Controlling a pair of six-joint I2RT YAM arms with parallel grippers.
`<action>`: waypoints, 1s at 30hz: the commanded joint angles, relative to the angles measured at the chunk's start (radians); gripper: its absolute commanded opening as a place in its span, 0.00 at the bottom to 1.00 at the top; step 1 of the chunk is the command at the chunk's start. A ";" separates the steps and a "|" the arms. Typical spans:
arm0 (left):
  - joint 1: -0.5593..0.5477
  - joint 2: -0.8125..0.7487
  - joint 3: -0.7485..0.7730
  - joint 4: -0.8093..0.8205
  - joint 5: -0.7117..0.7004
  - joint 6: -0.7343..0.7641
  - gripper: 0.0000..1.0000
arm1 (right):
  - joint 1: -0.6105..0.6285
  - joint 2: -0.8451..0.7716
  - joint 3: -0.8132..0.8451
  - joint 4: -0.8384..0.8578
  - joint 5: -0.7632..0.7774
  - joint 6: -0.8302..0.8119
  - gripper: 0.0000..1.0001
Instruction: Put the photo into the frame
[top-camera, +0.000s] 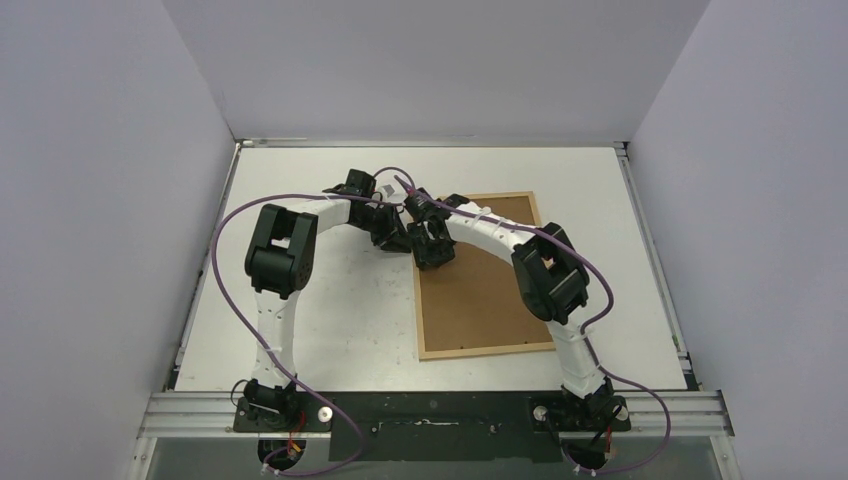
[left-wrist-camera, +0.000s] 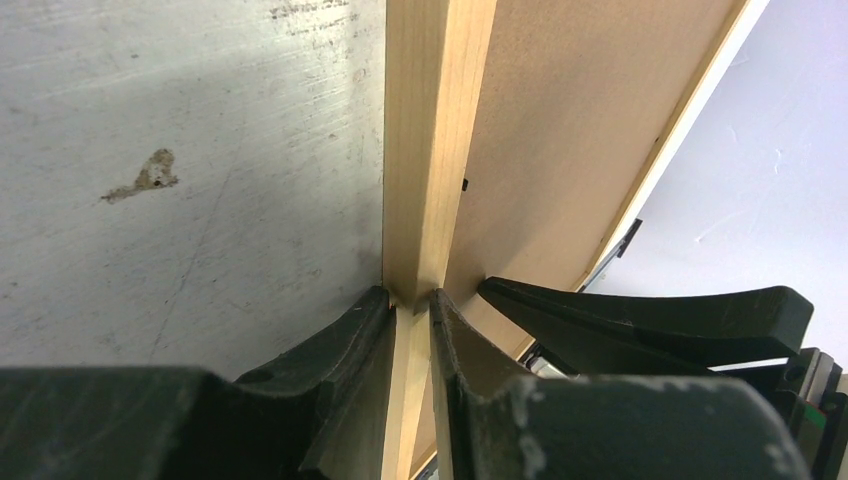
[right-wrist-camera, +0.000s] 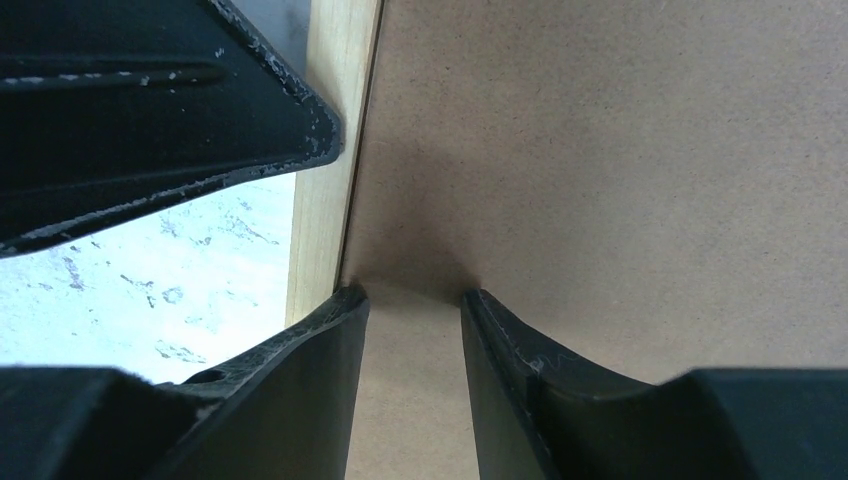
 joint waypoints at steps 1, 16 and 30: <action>-0.004 0.058 -0.003 -0.070 -0.076 0.050 0.19 | 0.002 0.080 -0.018 -0.018 0.038 0.017 0.42; -0.001 0.074 0.013 -0.076 -0.079 0.048 0.18 | -0.038 0.032 -0.127 0.097 -0.085 0.010 0.40; 0.002 0.074 0.018 -0.085 -0.090 0.044 0.18 | -0.042 0.060 -0.111 0.076 -0.074 -0.006 0.49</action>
